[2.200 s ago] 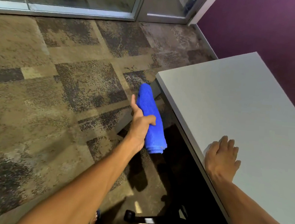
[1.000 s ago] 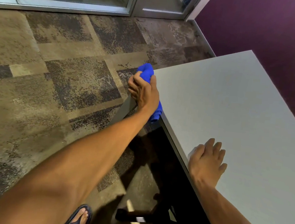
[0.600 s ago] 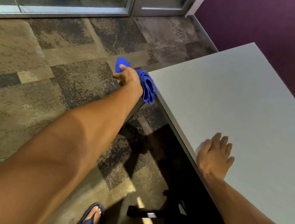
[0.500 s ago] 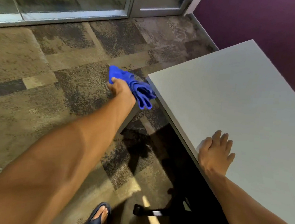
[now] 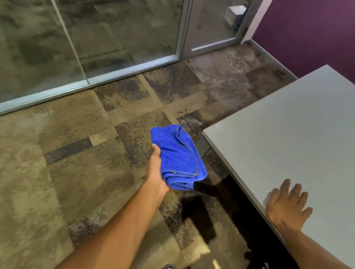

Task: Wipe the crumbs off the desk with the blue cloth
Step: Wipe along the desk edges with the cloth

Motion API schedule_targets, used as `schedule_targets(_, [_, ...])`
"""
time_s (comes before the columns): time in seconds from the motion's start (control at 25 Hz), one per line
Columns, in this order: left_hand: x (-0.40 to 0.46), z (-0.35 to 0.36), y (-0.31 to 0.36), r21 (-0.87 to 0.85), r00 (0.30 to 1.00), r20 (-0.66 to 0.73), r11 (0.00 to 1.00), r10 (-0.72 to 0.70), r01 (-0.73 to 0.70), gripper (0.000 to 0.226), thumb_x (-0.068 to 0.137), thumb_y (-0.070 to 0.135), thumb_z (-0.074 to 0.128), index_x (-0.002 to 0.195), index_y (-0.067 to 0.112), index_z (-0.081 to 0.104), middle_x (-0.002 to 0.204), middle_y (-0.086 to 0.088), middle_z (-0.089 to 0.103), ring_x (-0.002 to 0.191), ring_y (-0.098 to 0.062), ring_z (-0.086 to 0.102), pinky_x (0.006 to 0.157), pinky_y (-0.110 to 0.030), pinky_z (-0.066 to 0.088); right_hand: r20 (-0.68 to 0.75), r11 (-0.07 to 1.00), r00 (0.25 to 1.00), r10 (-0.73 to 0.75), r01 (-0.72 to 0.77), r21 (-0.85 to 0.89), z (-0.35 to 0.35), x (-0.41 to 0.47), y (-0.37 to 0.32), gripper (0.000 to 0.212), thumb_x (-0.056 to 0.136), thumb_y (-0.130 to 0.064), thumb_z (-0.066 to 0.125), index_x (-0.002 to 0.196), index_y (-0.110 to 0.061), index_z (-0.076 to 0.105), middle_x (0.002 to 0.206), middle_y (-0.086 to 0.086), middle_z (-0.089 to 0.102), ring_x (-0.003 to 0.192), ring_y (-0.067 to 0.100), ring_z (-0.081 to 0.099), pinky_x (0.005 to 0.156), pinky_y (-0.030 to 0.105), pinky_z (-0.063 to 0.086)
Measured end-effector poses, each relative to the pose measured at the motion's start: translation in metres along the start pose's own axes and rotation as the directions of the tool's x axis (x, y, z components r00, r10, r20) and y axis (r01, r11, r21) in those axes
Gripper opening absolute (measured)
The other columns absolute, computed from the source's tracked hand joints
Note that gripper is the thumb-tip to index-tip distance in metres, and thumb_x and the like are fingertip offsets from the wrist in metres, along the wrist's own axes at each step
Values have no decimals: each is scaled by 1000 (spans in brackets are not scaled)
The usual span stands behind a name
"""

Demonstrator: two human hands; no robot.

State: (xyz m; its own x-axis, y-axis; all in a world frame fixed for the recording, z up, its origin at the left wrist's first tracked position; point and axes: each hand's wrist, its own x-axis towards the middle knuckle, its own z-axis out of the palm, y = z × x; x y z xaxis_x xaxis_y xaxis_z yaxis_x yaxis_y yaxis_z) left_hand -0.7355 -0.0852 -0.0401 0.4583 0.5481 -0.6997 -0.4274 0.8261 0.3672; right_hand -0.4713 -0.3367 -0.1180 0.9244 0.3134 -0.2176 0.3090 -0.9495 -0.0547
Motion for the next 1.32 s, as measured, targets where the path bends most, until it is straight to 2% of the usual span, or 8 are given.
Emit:
schedule_targets(0.2, [-29, 10, 23, -31, 993, 102, 998, 58, -55, 57, 95, 60, 45, 104, 14, 78, 101, -12, 77, 88, -30, 75, 78, -46, 61, 123, 998, 992, 13, -6, -58, -23, 3, -3, 64, 104, -51, 13, 162, -25, 4, 172, 8, -2, 158, 36, 0, 123, 61, 11])
schedule_targets(0.4, [-48, 28, 36, 52, 975, 110, 979, 192, -199, 42, 96, 11, 55, 137, 14, 54, 128, -12, 66, 110, -31, 66, 94, -52, 55, 223, 996, 975, 10, 9, -85, -55, -7, -15, 62, 106, -47, 25, 159, -19, 10, 167, 15, 10, 154, 40, 14, 119, 62, 26])
schedule_targets(0.56, [-56, 35, 47, 54, 954, -21, 954, 298, -296, 40, 93, -2, 58, 126, 20, 58, 108, 1, 75, 86, -18, 76, 63, -37, 63, 325, 1000, 946, -11, 9, 7, -86, 4, -26, 52, 107, -32, 35, 149, -1, 35, 148, 22, 39, 139, 45, 38, 113, 54, 37])
schedule_targets(0.72, [-50, 46, 67, 121, 965, 21, 957, 262, -262, 35, 89, -7, 55, 107, 22, 65, 99, 2, 77, 92, -24, 73, 76, -43, 61, 427, 993, 903, -35, -18, 118, -107, 3, -44, 52, 104, -18, 41, 154, -6, 35, 151, 24, 42, 136, 42, 47, 112, 49, 42])
schedule_targets(0.84, [-38, 49, 92, 156, 981, 126, 974, 144, -163, 36, 87, -10, 49, 108, 16, 64, 109, -9, 71, 103, -34, 66, 95, -53, 52, 426, 983, 905, -20, -59, 172, -112, -22, -78, 72, 102, -17, 45, 164, -8, 8, 166, 20, 28, 147, 39, 38, 119, 49, 35])
schedule_targets(0.96, [-28, 47, 126, 240, 979, 198, 966, 49, -97, 33, 86, -11, 51, 105, 13, 64, 103, -10, 74, 94, -31, 70, 85, -51, 58, 386, 968, 921, 44, -135, 213, -112, -53, -116, 77, 103, -26, 43, 164, -11, 0, 169, 15, 21, 152, 37, 30, 123, 53, 25])
schedule_targets(1.08, [-23, 41, 163, 317, 959, 283, 942, 12, -105, 39, 85, -18, 49, 105, 12, 63, 93, -3, 78, 82, -23, 75, 70, -41, 63, 394, 955, 917, 70, -176, 238, -116, -74, -151, 79, 104, -24, 48, 164, -11, 0, 170, 16, 18, 151, 37, 32, 122, 47, 31])
schedule_targets(1.32, [-10, 30, 244, 379, 924, 380, 918, -42, -114, 46, 83, -23, 45, 101, 16, 63, 82, 2, 78, 72, -15, 74, 67, -33, 62, 397, 946, 910, 115, -223, 236, -133, -104, -215, 80, 106, -27, 51, 164, -11, -2, 170, 17, 17, 152, 36, 30, 120, 37, 30])
